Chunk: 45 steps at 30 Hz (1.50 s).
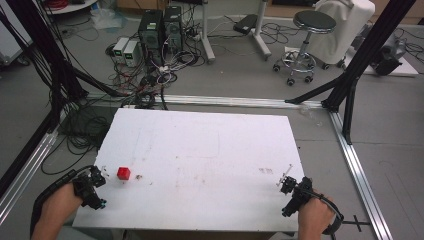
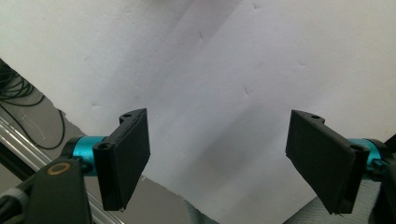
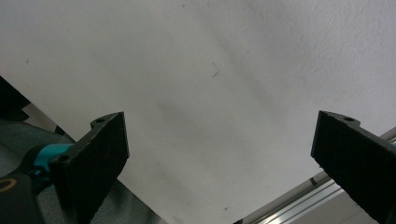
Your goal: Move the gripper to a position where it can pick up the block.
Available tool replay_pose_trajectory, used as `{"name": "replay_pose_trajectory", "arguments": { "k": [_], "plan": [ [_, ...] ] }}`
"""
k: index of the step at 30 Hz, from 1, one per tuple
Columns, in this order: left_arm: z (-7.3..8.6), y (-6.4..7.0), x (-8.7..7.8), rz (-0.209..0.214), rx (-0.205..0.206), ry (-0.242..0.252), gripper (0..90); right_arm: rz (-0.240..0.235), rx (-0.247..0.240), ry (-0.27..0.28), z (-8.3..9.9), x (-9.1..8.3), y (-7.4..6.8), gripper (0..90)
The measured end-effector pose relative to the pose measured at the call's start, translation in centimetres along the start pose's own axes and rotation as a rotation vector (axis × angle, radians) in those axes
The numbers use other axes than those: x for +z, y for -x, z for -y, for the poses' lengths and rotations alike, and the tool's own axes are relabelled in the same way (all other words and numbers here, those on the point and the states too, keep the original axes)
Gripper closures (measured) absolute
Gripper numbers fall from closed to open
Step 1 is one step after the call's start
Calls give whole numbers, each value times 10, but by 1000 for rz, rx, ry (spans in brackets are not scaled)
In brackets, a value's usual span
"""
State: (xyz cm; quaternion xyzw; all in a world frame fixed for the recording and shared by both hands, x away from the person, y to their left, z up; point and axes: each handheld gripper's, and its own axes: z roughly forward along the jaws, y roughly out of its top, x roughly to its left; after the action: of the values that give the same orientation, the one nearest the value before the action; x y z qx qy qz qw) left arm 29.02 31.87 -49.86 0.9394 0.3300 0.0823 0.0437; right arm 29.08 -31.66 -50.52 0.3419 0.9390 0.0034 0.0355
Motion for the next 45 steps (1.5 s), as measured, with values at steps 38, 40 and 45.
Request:
{"name": "replay_pose_trajectory", "arguments": {
  "k": [38,40,45],
  "plan": [
    [2,-12,-14,15,118,42,221,-2,0,41,2,-2,-1,33],
    [2,-13,-15,17,129,42,221,-4,4,44,3,-2,-1,33],
    [1,-22,-18,7,179,8,221,-2,6,49,3,-2,0,32]
  ]
}}
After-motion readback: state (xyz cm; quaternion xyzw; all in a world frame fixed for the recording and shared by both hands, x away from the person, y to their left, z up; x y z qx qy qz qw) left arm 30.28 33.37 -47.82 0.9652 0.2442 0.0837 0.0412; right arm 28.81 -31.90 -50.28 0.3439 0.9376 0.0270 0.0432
